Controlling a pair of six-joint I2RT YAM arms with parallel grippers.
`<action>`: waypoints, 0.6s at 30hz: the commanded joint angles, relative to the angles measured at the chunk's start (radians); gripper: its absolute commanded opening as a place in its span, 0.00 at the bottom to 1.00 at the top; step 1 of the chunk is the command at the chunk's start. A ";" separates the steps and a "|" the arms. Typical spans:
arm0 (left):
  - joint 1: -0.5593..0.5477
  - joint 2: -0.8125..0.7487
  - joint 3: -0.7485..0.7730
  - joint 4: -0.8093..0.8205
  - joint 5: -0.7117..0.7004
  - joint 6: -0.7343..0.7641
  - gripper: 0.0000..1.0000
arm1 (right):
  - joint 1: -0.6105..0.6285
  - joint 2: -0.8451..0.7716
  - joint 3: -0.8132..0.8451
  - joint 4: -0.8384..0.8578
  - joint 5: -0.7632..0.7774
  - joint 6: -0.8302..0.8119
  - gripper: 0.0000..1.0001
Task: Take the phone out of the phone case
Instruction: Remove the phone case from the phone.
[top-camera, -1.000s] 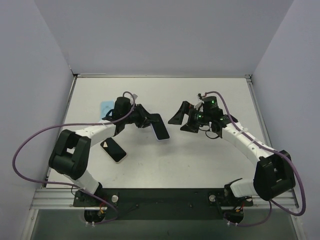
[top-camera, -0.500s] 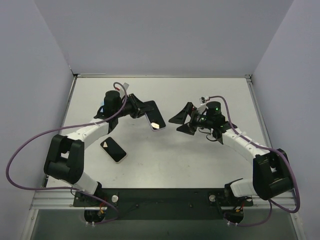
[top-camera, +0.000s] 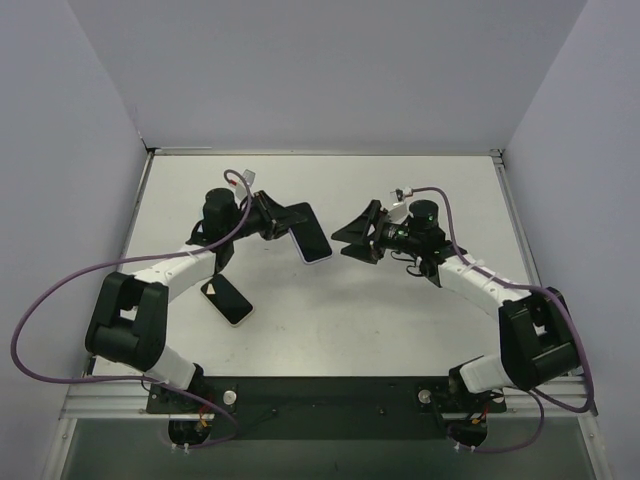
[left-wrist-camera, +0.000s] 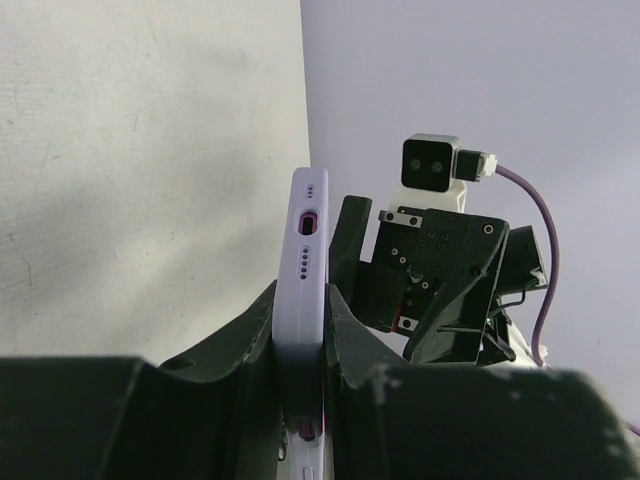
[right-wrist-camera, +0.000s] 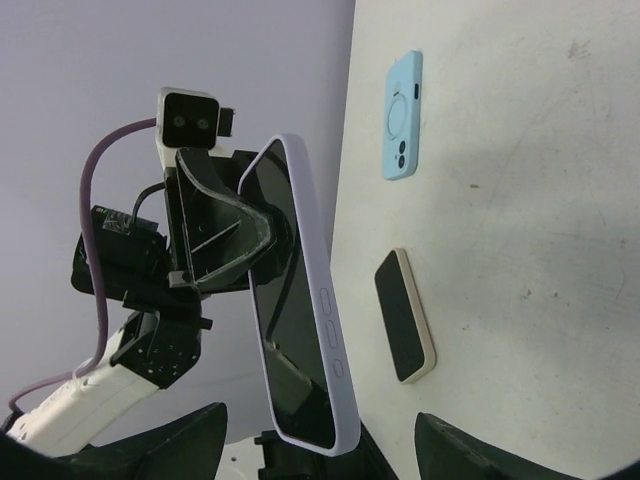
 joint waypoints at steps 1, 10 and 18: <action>0.012 -0.032 0.001 0.177 0.037 -0.073 0.00 | 0.036 0.060 0.004 0.210 -0.036 0.111 0.68; 0.015 -0.025 -0.025 0.249 0.051 -0.124 0.00 | 0.057 0.210 -0.061 0.651 -0.053 0.396 0.25; 0.027 -0.019 -0.055 0.291 0.021 -0.158 0.00 | 0.059 0.354 -0.128 1.115 -0.013 0.703 0.19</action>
